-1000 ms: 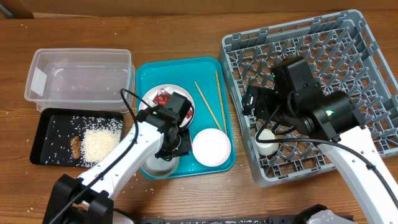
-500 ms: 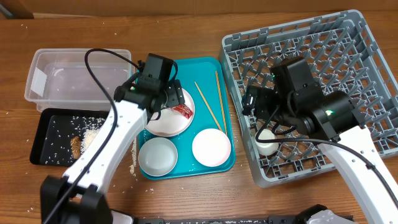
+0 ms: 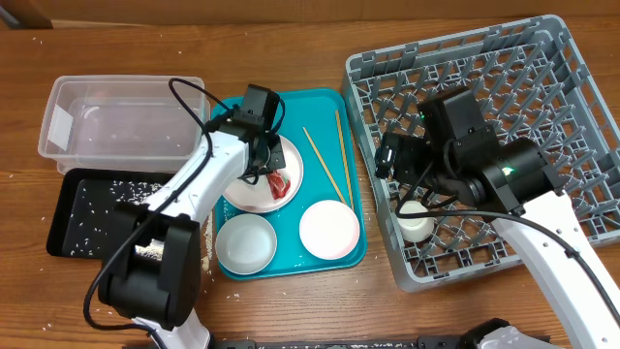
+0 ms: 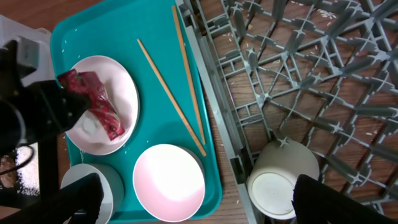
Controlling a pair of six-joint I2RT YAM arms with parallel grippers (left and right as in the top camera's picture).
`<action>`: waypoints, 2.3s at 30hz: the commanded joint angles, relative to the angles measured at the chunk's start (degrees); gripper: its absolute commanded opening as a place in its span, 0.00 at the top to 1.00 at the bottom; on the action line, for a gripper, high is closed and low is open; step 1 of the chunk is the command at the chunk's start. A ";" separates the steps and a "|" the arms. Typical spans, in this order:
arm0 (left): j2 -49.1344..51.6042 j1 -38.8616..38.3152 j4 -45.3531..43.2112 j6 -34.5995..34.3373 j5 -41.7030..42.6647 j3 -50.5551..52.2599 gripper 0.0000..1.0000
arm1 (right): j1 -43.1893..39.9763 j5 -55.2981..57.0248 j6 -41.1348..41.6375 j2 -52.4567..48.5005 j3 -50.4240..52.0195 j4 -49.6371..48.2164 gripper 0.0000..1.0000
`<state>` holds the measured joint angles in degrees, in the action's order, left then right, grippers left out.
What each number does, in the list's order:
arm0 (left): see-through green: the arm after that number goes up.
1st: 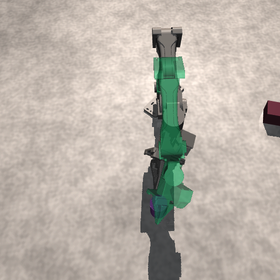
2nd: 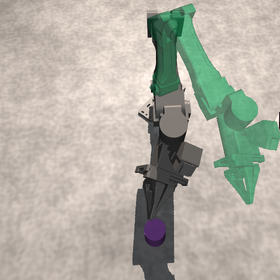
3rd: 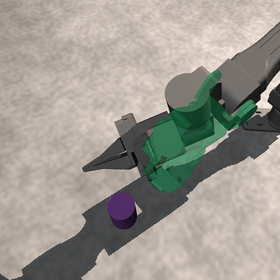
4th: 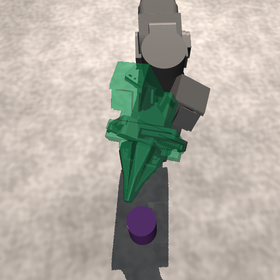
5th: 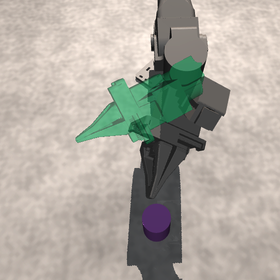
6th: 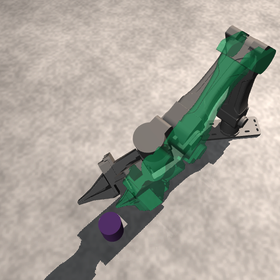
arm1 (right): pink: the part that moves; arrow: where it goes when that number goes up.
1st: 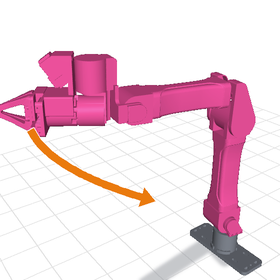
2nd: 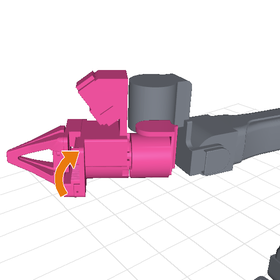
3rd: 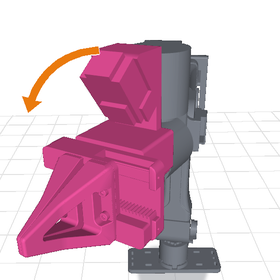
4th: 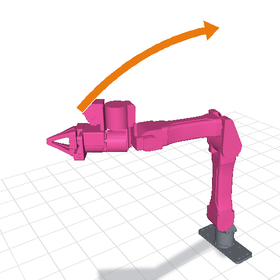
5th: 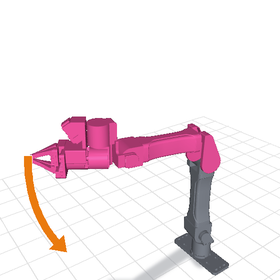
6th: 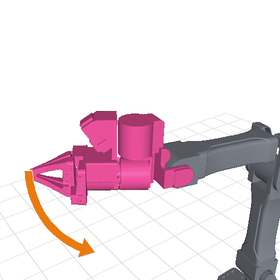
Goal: Sort waste into correct bins and load items into the dishwasher
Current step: 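Grasp the red wrapper and tissue from the white plate, left gripper, then carry the wrapper and tissue to the clear bin and release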
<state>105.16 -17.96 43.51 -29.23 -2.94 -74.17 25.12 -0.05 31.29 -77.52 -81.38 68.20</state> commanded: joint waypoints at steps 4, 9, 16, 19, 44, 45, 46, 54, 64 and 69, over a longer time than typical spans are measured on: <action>-8.41 0.35 8.35 0.07 1.92 -10.95 0.96 | -0.13 -0.07 -0.15 0.02 0.02 -0.35 0.00; -9.18 0.35 11.23 0.07 1.90 -11.89 0.96 | -0.11 -0.07 -0.15 0.02 0.02 -0.33 0.00; -8.15 0.33 13.22 0.11 1.44 -11.80 0.81 | -0.11 -0.04 -0.15 0.02 0.02 -0.37 0.00; -8.15 0.33 13.00 0.09 1.44 -11.80 0.96 | -0.11 -0.07 -0.15 0.02 0.02 -0.31 0.00; 4.94 1.68 7.61 -1.42 4.33 -15.26 0.96 | -0.11 -0.07 -0.15 0.02 0.02 0.46 0.00; 3.45 2.27 9.11 -1.42 4.24 -16.37 0.96 | -0.11 -0.07 -0.15 0.02 0.02 0.44 0.00; 0.70 3.43 11.72 -1.38 3.74 -18.27 0.96 | -0.13 -0.07 -0.15 0.02 0.02 0.44 0.00; -8.24 14.32 17.42 -1.42 -13.70 -20.68 0.96 | -0.13 -0.07 -0.13 0.02 0.02 0.44 0.00; -4.33 17.38 20.22 0.55 4.42 -20.59 0.42 | -0.11 -0.07 -0.13 0.02 0.02 0.44 0.00; -4.13 6.82 22.73 -0.11 -0.50 -17.66 0.40 | -0.13 -0.07 -0.13 0.02 0.02 0.02 0.00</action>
<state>102.21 -4.78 66.11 -29.56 -2.07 -94.21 25.12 -0.08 31.27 -77.52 -81.36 68.58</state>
